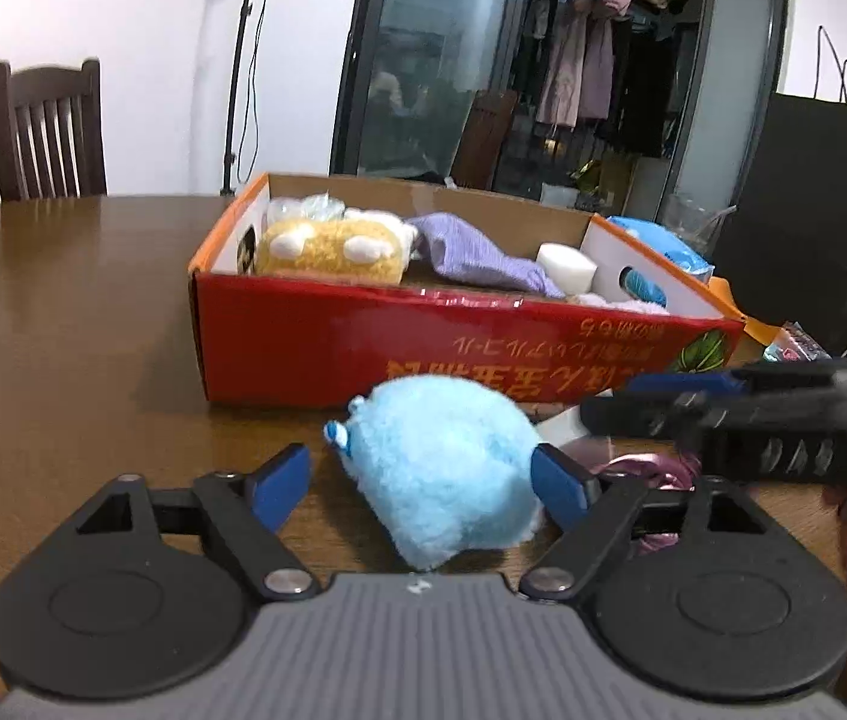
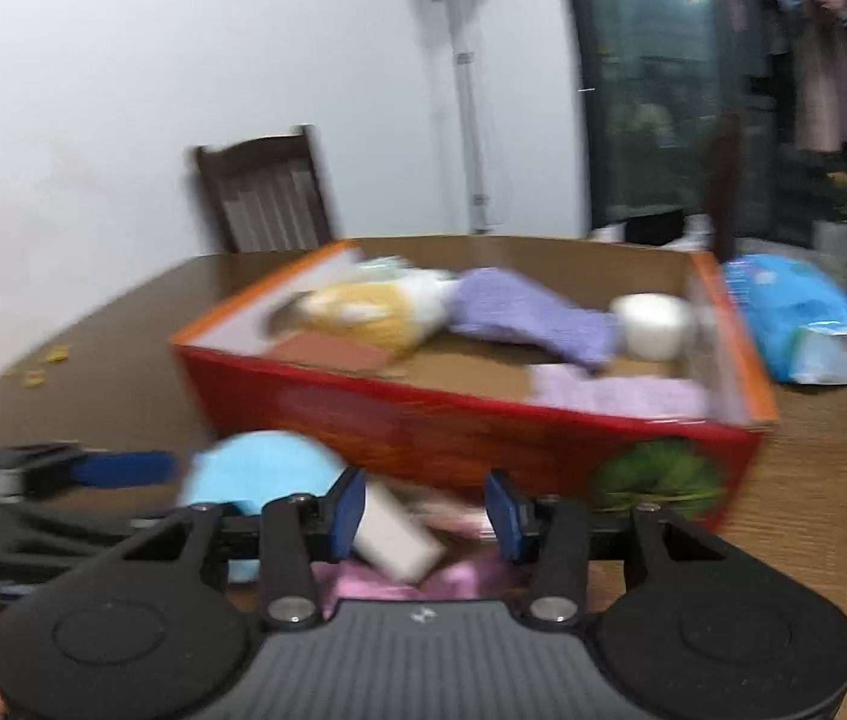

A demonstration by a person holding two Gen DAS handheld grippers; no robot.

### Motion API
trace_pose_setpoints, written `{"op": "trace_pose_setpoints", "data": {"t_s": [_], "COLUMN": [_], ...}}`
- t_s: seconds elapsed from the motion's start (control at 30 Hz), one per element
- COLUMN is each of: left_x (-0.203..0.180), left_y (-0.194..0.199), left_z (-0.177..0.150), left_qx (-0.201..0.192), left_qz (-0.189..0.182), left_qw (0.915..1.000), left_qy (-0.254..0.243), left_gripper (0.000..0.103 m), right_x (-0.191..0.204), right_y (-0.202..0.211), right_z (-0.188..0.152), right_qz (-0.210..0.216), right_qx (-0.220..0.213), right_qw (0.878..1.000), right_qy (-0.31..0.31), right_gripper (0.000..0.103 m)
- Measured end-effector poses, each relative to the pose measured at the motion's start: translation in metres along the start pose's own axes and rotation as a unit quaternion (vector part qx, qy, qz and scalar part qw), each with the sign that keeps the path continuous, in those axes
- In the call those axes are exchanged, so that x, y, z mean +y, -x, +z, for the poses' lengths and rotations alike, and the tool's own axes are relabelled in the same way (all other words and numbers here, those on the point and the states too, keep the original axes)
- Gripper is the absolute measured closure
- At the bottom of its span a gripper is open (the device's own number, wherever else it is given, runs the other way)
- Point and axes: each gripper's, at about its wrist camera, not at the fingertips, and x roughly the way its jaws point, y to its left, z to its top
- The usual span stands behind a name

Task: Organize soft objects
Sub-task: 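Move the left gripper to the light blue plush toy and grasp it, then grip the blue plush with the right gripper while the left gripper holds it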

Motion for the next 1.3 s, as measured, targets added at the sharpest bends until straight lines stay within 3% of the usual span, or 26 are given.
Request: {"op": "trace_pose_setpoints", "data": {"t_s": [0.03,0.07,0.23,0.43,0.57,0.63,0.67,0.73,0.77,0.83,0.93,1.03,1.13,1.2,1.3], "left_x": [0.000,0.001,-0.001,0.005,0.006,0.002,0.001,0.001,0.003,0.013,0.027,0.033,0.035,0.039,0.040], "left_y": [-0.001,-0.002,0.001,0.016,0.041,0.057,0.066,0.078,0.084,0.091,0.096,0.093,0.087,0.085,0.082], "left_z": [-0.001,-0.001,-0.003,-0.004,-0.023,-0.034,-0.039,-0.046,-0.049,-0.051,-0.051,-0.051,-0.053,-0.056,-0.060], "left_qx": [0.005,0.010,0.007,0.012,0.030,0.034,0.035,0.034,0.030,0.026,0.022,0.020,0.028,0.031,0.040], "left_qz": [-0.005,-0.016,-0.016,-0.022,-0.059,-0.079,-0.087,-0.086,-0.076,-0.062,-0.066,-0.086,-0.070,-0.086,-0.114], "left_qw": [1.0000,0.9998,0.9998,0.9996,0.9976,0.9962,0.9956,0.9956,0.9964,0.9977,0.9972,0.9942,0.9939,0.9917,0.9867], "left_qy": [-0.001,-0.002,-0.008,0.008,0.022,0.010,0.000,-0.017,-0.020,-0.009,0.027,0.060,0.080,0.091,0.109], "left_gripper": [0.045,0.050,0.059,0.066,0.066,0.066,0.066,0.062,0.061,0.048,0.049,0.051,0.050,0.051,0.066], "right_x": [0.004,0.007,0.006,0.004,-0.008,-0.005,-0.001,0.010,0.016,0.035,0.061,0.064,0.061,0.057,0.053], "right_y": [-0.006,-0.011,-0.011,0.002,0.029,0.047,0.056,0.071,0.072,0.061,0.037,0.032,0.037,0.041,0.050], "right_z": [-0.003,-0.006,-0.009,-0.007,-0.014,-0.018,-0.019,-0.021,-0.023,-0.028,-0.041,-0.046,-0.049,-0.056,-0.069], "right_qz": [-0.005,-0.010,-0.011,-0.027,-0.062,-0.079,-0.070,0.005,0.049,0.111,0.086,0.080,0.068,0.066,0.071], "right_qx": [0.007,0.015,0.002,0.013,-0.003,-0.022,-0.033,-0.044,-0.039,-0.012,0.027,0.023,0.022,0.025,0.017], "right_qw": [1.000,1.000,1.000,1.000,0.997,0.996,0.996,0.998,0.997,0.993,0.996,0.995,0.996,0.995,0.991], "right_qy": [0.009,0.018,0.012,-0.001,-0.035,-0.037,-0.037,-0.047,-0.052,-0.047,-0.023,-0.046,-0.056,-0.075,-0.109], "right_gripper": [0.060,0.060,0.079,0.082,0.075,0.060,0.060,0.060,0.060,0.065,0.062,0.061,0.062,0.060,0.062]}}
